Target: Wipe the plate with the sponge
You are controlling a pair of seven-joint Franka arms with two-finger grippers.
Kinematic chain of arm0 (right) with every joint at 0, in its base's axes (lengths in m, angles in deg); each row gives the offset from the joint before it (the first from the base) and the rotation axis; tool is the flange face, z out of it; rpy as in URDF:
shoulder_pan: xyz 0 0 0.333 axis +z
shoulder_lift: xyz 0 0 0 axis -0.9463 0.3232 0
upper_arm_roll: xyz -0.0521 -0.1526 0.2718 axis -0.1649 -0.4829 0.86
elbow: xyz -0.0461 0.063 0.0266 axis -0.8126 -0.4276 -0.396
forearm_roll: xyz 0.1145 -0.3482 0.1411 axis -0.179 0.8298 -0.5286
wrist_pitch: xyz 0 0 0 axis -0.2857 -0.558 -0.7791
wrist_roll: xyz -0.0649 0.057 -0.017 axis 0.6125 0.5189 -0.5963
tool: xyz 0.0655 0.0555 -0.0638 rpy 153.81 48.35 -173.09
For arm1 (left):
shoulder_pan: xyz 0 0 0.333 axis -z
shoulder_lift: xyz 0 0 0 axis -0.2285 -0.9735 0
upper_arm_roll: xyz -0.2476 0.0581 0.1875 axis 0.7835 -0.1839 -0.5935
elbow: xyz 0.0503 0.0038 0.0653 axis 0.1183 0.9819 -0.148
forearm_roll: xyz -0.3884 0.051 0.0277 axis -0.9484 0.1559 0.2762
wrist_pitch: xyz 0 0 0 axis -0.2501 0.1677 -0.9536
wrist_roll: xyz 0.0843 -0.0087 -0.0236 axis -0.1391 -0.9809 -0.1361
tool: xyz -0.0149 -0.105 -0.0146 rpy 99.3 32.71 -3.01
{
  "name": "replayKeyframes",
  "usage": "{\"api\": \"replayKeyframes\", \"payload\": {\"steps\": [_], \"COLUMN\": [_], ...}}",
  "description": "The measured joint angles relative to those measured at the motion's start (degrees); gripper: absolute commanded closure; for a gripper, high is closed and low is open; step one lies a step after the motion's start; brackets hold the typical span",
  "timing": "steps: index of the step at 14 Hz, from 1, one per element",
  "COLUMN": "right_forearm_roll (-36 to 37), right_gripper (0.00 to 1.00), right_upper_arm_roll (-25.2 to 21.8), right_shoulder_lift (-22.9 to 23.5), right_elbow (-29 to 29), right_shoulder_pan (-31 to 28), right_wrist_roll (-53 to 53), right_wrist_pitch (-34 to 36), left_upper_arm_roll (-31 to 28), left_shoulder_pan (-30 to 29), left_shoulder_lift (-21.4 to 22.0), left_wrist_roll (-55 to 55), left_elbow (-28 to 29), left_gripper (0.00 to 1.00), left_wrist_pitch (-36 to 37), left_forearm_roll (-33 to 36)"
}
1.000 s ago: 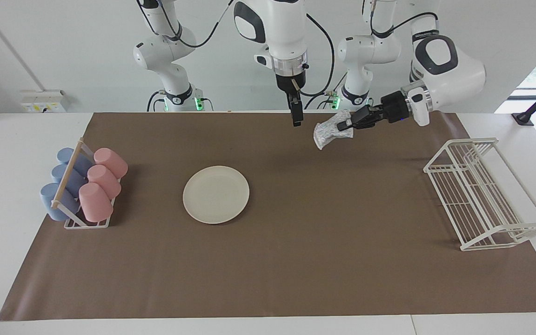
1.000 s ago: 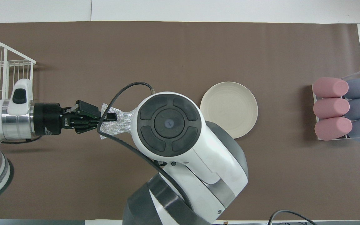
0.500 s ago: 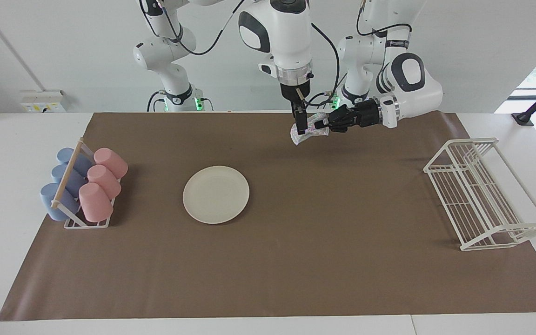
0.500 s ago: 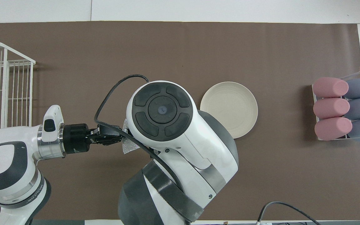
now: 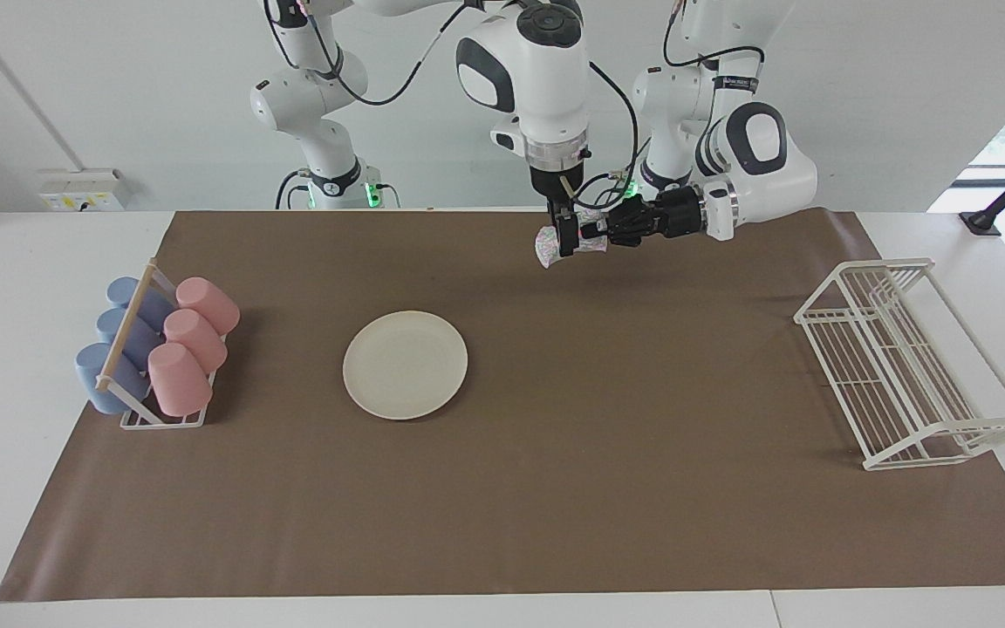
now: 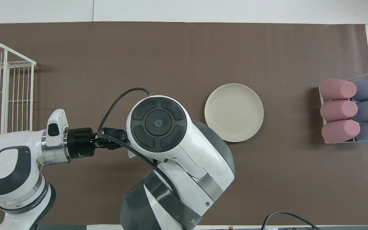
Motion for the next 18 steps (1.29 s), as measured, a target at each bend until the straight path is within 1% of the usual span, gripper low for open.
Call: {"api": "replayKeyframes", "payload": {"steps": [3,5,6,7,8,9,10,11,12,15,16,17,18], "right_forearm_roll": [0.0,0.0,0.0,0.0,0.0,0.0,0.0,0.0,0.0,0.0,0.0,0.0,0.0], "right_gripper": [0.0,0.0,0.18,0.6,0.78,0.85,0.86,0.91,0.99,1.0,1.0,1.0,1.0], "right_upper_arm_roll": [0.0,0.0,0.0,0.0,0.0,0.0,0.0,0.0,0.0,-0.1,-0.1,-0.1,-0.1], "right_shoulder_lift": [-0.8,-1.1,-1.2,-1.3,-1.3,-1.4,-1.5,-1.6,-1.7,-1.7,-1.7,-1.8,-1.8], "right_elbow": [1.4,2.5,2.9,3.2,3.3,3.4,3.6,3.7,3.8,4.1,4.1,4.1,4.2], "right_shoulder_pan": [0.3,1.0,1.2,1.2,1.2,1.2,1.2,1.2,1.2,1.1,1.1,1.1,1.1], "right_wrist_roll": [-0.1,-0.1,-0.1,-0.1,-0.1,-0.1,-0.1,-0.4,-1.3,-3.0,-3.1,-3.2,-3.2], "right_wrist_pitch": [-0.1,-1.6,-2.7,-3.4,-3.6,-3.7,-3.7,-3.8,-4.0,-4.6,-4.6,-4.6,-4.6], "left_upper_arm_roll": [0.0,0.0,0.0,0.0,0.0,0.0,0.0,-0.1,-0.1,-0.1,-0.1,-0.1,-0.1], "left_shoulder_pan": [0.0,0.0,0.0,0.0,0.0,0.0,0.0,0.0,0.0,0.1,0.2,0.2,0.2], "left_shoulder_lift": [0.0,0.0,0.0,0.0,0.0,0.0,0.0,0.0,0.0,0.2,0.2,0.3,0.3], "left_wrist_roll": [0.0,0.1,0.1,0.1,0.1,0.1,0.1,0.1,0.1,0.2,0.2,0.3,0.6], "left_elbow": [0.1,0.2,0.2,0.3,0.3,0.4,0.4,0.4,0.5,1.0,1.0,1.0,1.0], "left_gripper": [1.0,1.0,1.0,1.0,1.0,1.0,1.0,1.0,1.0,1.0,0.6,0.01,0.0], "left_wrist_pitch": [0.0,0.0,0.0,0.1,0.1,0.1,0.2,0.2,0.4,0.8,0.8,0.8,0.8], "left_forearm_roll": [-0.2,-0.2,-0.2,-0.2,-0.2,-0.2,-0.2,-0.2,-0.2,-0.2,-0.2,-0.2,-0.2]}}
